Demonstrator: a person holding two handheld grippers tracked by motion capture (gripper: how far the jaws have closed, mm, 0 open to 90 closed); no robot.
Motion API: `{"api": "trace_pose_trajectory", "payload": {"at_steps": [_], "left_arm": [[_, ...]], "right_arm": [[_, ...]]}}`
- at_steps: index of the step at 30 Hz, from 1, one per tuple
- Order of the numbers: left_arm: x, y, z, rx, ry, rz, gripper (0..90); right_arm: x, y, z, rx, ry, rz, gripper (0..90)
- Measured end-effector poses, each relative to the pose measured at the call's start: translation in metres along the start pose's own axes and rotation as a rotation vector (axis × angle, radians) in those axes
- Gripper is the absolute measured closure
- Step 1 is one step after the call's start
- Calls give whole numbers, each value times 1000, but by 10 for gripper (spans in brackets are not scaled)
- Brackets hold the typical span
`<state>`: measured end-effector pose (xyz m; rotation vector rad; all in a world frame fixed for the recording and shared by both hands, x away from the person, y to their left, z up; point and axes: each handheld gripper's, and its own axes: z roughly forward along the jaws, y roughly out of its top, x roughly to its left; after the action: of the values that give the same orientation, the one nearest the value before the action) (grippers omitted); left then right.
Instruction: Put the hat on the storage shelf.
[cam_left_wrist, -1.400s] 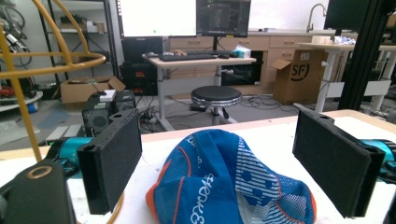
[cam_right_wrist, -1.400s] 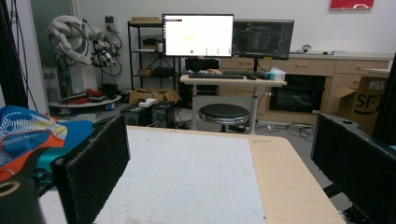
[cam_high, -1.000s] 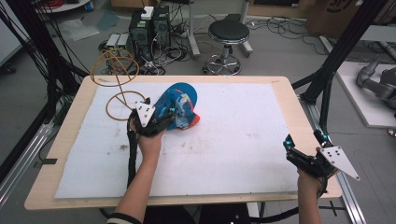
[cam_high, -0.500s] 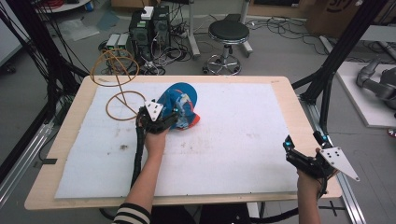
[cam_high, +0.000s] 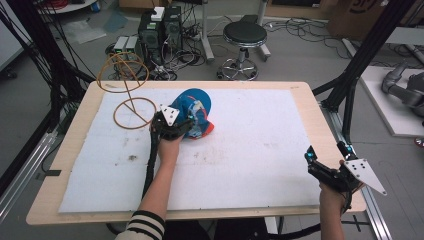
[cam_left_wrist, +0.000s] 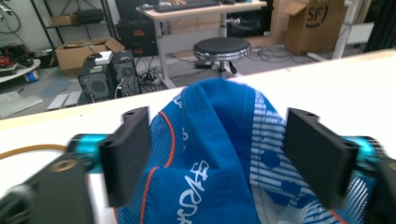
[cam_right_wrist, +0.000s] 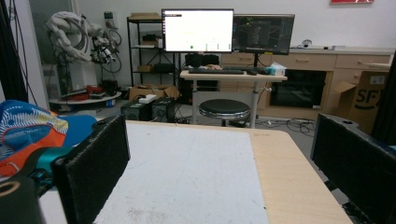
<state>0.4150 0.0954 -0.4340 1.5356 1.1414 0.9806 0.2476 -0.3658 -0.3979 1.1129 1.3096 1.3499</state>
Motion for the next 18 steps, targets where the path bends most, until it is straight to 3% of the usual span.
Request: {"api": "trace_pose_trajectory", "payload": {"at_steps": [9,18], "left_arm": [[3,-6,6,33,5,-8,289],[3,-8,8,55,10,0,415]], "right_arm": [[-3,-1,-3,5,-13,1,43],[-1,-1,-3,11,-10,-9,43]]}}
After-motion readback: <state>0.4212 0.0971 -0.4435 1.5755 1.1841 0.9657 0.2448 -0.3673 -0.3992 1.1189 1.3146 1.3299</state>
